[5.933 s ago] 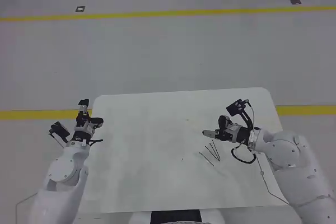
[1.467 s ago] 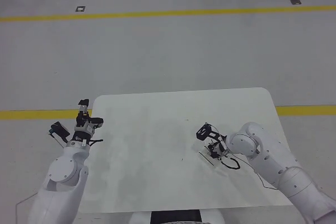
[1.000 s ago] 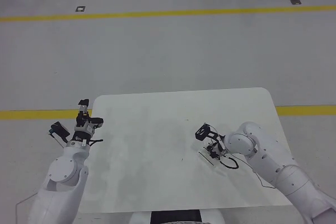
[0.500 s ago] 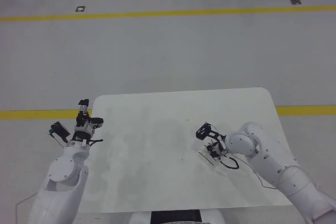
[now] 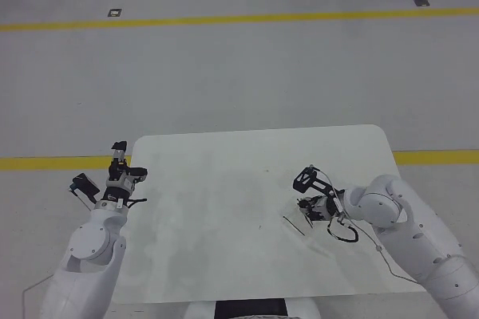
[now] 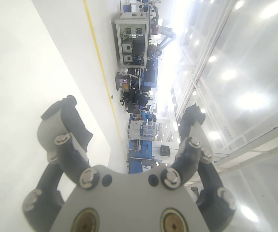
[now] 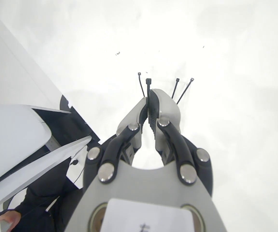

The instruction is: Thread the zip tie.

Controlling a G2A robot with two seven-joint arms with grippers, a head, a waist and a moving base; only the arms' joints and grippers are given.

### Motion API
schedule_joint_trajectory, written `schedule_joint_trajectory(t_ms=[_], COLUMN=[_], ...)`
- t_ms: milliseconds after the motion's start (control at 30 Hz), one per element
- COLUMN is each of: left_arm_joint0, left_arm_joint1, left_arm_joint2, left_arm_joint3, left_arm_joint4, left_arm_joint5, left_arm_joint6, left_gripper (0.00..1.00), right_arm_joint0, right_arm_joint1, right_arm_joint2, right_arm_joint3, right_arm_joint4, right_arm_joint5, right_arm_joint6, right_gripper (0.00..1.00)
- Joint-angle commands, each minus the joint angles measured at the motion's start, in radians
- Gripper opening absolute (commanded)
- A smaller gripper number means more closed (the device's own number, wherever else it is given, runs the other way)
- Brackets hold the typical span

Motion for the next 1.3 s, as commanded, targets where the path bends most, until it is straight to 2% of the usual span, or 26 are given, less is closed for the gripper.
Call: schedule_joint_trajectory(t_ms=[0,67,500,600,667,733,867,900,967,1067,1100,1267], left_arm_joint0=[0.0,0.0,-0.001,-0.005,-0.004,-0.012,-0.044,-0.059,-0.079,-0.11,-0.115,-0.115], left_arm_joint1=[0.0,0.0,0.0,-0.003,-0.006,-0.009,-0.018,-0.022,-0.029,-0.043,-0.046,-0.046], left_arm_joint2=[0.0,0.0,0.001,0.01,0.038,0.069,0.158,0.188,0.239,0.317,0.328,0.328], left_arm_joint3=[0.0,0.0,0.001,-0.004,-0.022,-0.023,-0.023,-0.022,-0.014,-0.011,-0.012,-0.012], left_arm_joint4=[0.0,0.0,0.0,0.014,0.056,0.091,0.159,0.189,0.236,0.242,0.242,0.242], left_arm_joint5=[0.0,0.0,0.0,-0.012,-0.021,-0.031,-0.058,-0.068,-0.081,-0.109,-0.121,-0.121], left_arm_joint6=[0.0,0.0,0.0,0.005,0.012,0.017,0.023,0.045,0.073,0.106,0.115,0.115], left_gripper=[1.0,1.0,1.0,1.0,1.0,1.0,1.0,1.0,1.0,1.0,1.0,1.0], right_arm_joint0=[-0.02,-0.029,-0.029,-0.053,-0.077,-0.096,-0.127,-0.133,-0.142,-0.146,-0.145,-0.145], right_arm_joint1=[0.01,0.018,0.018,0.012,0.008,0.006,0.001,-0.001,-0.003,-0.005,-0.006,-0.006], right_arm_joint2=[0.021,0.028,0.028,0.039,0.059,0.071,0.081,0.087,0.096,0.11,0.111,0.111], right_arm_joint3=[-0.029,-0.041,-0.041,-0.009,0.01,0.024,0.038,0.044,0.052,0.077,0.078,0.078], right_arm_joint4=[0.042,0.071,0.071,0.134,0.207,0.249,0.314,0.347,0.399,0.499,0.516,0.516], right_arm_joint5=[0.001,0.001,0.001,0.048,0.076,0.084,0.095,0.092,0.074,0.003,0.001,0.001], right_arm_joint6=[-0.008,-0.004,-0.004,-0.117,-0.216,-0.269,-0.352,-0.379,-0.409,-0.426,-0.425,-0.425], right_gripper=[0.0,0.0,0.0,0.0,0.0,0.0,0.0,0.0,0.0,0.0,0.0,0.0])
